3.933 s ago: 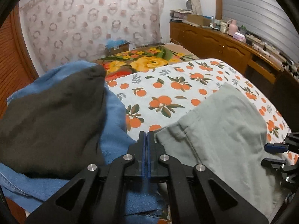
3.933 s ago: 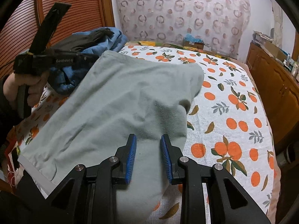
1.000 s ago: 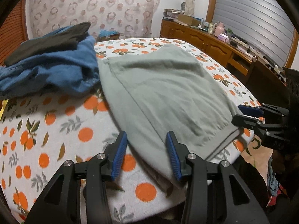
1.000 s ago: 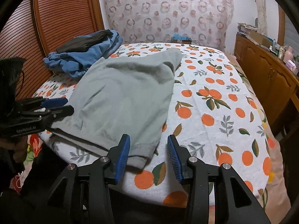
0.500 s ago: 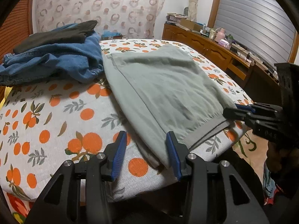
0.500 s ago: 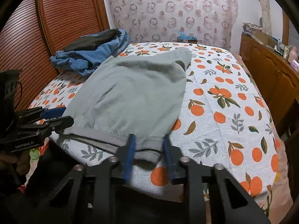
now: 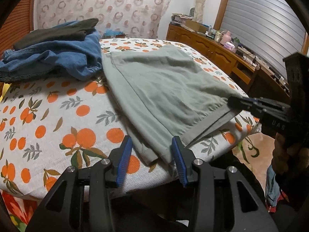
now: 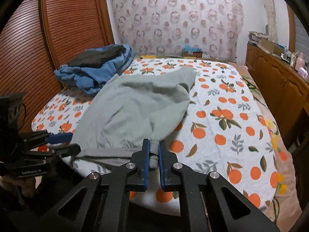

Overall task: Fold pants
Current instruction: 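Grasp the pant leg end with the right gripper and lift it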

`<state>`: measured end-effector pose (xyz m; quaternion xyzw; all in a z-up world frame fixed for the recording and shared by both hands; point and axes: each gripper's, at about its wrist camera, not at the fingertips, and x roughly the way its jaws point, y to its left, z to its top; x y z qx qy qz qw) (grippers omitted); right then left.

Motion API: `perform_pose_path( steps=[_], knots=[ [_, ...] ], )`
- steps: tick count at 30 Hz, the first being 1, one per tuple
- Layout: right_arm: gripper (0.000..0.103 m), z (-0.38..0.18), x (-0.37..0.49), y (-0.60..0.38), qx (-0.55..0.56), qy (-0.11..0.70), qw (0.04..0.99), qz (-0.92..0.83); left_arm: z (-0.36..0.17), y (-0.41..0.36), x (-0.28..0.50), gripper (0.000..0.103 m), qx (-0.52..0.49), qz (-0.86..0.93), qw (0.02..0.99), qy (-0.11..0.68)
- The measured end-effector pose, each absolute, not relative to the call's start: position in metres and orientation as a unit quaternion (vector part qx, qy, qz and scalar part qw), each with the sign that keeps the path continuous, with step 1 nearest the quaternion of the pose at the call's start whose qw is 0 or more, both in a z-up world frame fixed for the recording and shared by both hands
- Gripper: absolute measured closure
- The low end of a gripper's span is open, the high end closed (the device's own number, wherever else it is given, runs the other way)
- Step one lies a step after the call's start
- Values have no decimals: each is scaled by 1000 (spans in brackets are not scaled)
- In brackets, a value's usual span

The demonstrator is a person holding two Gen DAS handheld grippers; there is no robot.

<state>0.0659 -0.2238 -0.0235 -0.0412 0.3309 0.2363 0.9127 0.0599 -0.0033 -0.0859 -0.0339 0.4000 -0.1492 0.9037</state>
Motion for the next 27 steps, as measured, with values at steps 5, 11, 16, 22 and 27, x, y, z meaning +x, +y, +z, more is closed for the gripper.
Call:
perform_pose_path(
  steps=[5, 11, 16, 22, 27],
  knots=[
    [95, -34, 67, -226, -43, 348, 906, 235, -85, -6, 57, 59, -45, -156, 900, 404],
    [95, -41, 70, -225, -50, 353, 906, 230, -86, -13, 56, 72, -27, -149, 904, 401],
    [95, -41, 70, -224, -54, 351, 906, 228, -86, -12, 55, 85, -21, -159, 902, 402],
    [94, -41, 69, -224, -55, 354, 904, 232, -81, -11, 52, 93, -30, -163, 902, 398],
    [95, -32, 57, -225, -54, 346, 905, 242, -62, -9, 38, 94, -35, -170, 905, 387]
  ],
)
